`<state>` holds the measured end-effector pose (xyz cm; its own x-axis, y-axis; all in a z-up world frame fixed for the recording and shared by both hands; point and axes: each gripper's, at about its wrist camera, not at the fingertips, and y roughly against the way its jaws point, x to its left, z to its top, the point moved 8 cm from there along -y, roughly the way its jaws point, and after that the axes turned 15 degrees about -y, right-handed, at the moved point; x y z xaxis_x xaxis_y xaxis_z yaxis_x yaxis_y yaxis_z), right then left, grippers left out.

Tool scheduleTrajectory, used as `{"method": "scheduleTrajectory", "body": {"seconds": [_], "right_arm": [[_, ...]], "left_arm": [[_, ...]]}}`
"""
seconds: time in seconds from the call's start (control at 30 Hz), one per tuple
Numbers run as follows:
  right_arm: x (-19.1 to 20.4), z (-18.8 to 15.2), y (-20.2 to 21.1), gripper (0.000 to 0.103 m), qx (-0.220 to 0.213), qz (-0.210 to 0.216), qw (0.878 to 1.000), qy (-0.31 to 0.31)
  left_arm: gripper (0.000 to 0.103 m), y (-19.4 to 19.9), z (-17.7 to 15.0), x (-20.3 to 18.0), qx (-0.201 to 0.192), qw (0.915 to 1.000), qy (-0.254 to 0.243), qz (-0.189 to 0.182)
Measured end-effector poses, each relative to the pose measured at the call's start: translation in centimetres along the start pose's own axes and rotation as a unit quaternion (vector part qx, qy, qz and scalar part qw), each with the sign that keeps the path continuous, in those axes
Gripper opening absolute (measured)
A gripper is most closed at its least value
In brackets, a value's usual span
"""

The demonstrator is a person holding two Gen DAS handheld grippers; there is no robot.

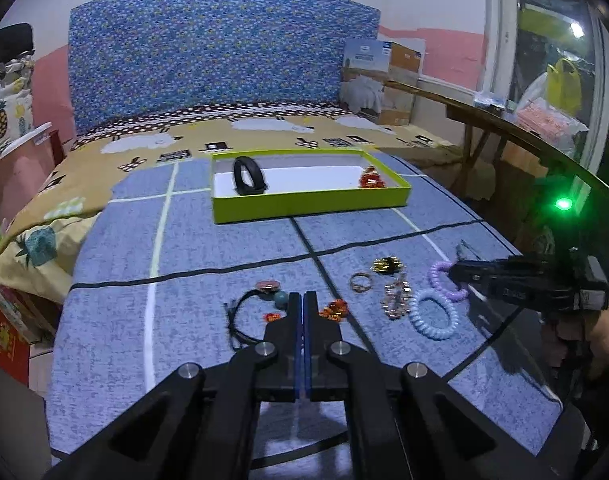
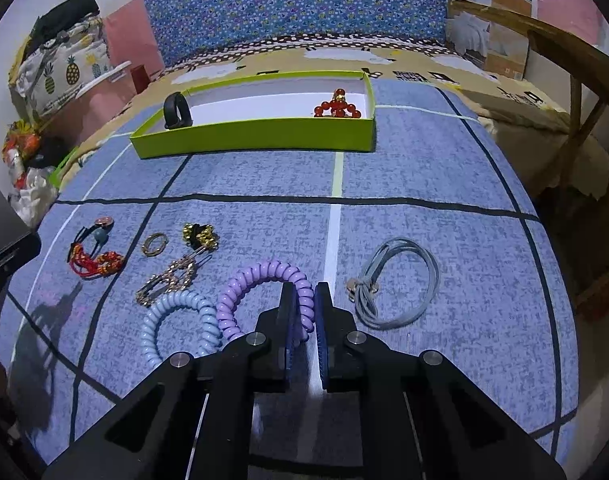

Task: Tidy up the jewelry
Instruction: 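Close the left tool on the red-cord bracelet and lift it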

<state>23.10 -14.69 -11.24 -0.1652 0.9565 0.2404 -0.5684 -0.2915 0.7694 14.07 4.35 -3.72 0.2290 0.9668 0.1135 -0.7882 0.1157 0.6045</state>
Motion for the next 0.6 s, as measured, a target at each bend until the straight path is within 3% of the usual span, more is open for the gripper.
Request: {"method": "scheduleTrajectory", "body": {"seconds": [0.13, 0.23, 0.6], "right_arm": [[0.0, -0.2, 0.6, 0.009, -0.003, 0.01, 1.0, -0.005], [0.1, -0.4, 1.0, 0.009, -0.004, 0.014, 1.0, -0.006], [0.0, -1.1, 1.4, 0.009, -0.001, 0.017, 1.0, -0.008]], "left_arm": [[0.005, -1.0, -0.5, 1.0, 0.018, 0.9997, 0.016, -0.008], [0.041, -1.5, -0.6, 0.7, 0.024, 0.9995, 0.014, -0.014], [0.043, -4.5, -1.4, 0.1, 0.074, 0.997, 0.002, -0.023]]}}
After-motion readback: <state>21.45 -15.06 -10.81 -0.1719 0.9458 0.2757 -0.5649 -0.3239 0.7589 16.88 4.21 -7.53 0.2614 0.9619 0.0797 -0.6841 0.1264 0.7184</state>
